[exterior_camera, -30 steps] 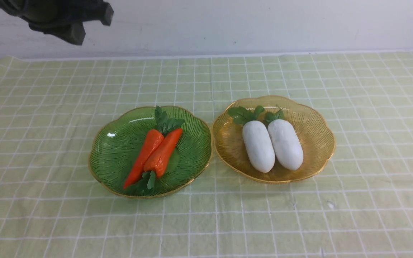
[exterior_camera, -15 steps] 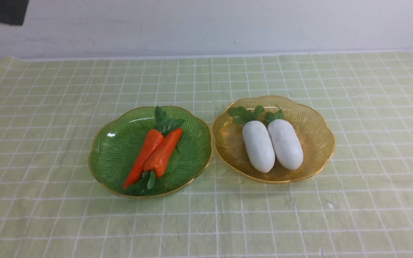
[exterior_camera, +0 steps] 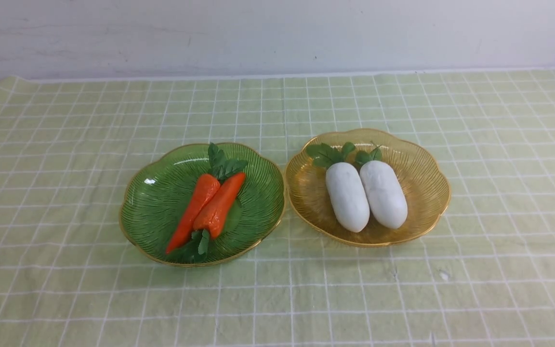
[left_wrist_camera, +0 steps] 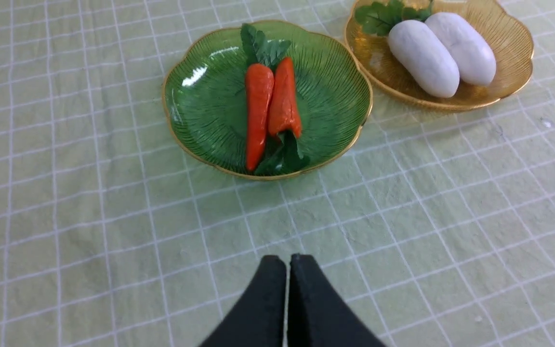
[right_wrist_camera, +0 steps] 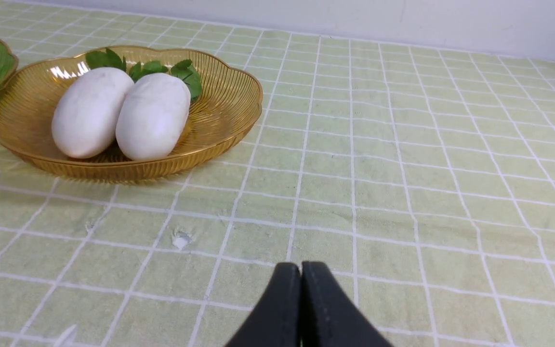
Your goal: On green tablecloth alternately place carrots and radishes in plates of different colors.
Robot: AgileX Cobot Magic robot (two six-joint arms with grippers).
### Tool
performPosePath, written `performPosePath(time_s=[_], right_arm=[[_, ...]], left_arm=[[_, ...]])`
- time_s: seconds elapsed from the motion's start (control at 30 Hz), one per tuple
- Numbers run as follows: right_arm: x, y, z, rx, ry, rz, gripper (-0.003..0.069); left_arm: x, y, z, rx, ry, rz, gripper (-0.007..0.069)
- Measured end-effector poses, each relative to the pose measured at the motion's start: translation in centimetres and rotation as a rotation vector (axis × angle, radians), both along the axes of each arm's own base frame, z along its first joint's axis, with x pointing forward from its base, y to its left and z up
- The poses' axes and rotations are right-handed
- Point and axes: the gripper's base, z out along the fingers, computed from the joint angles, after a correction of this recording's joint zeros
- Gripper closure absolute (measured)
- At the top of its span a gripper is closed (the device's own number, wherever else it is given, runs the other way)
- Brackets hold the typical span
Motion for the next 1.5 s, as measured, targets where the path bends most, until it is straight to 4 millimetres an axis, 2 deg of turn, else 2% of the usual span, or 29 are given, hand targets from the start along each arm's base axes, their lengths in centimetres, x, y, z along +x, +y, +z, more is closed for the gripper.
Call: performPosePath(time_s=[0.17, 0.27, 0.43, 0.73, 1.5], right_arm=[[0.0, 0.0, 0.0, 0.000, 0.000, 0.000, 0.0673], [0.0, 0.0, 0.0, 0.000, 0.000, 0.000, 0.0673], [0.0, 0.0, 0.0, 0.000, 0.000, 0.000, 0.0673], [0.0, 0.0, 0.0, 0.000, 0.000, 0.000, 0.0673], [0.0, 0.0, 0.0, 0.000, 0.001, 0.000, 0.0673]], left_arm=[[-2.5, 0.4, -4.3, -0.147, -0.189, 0.020, 0.0632], [-2.7, 0.6, -5.5, -0.172, -0.287, 0.035, 0.0632], [-1.8, 0.5, -6.8, -0.209, -0.400, 0.046, 0.0632], [-1.2, 0.3, -7.8, -0.223, -0.376, 0.039, 0.0632], [-1.0, 0.2, -8.1, -0.221, -0.371, 0.041, 0.0632]])
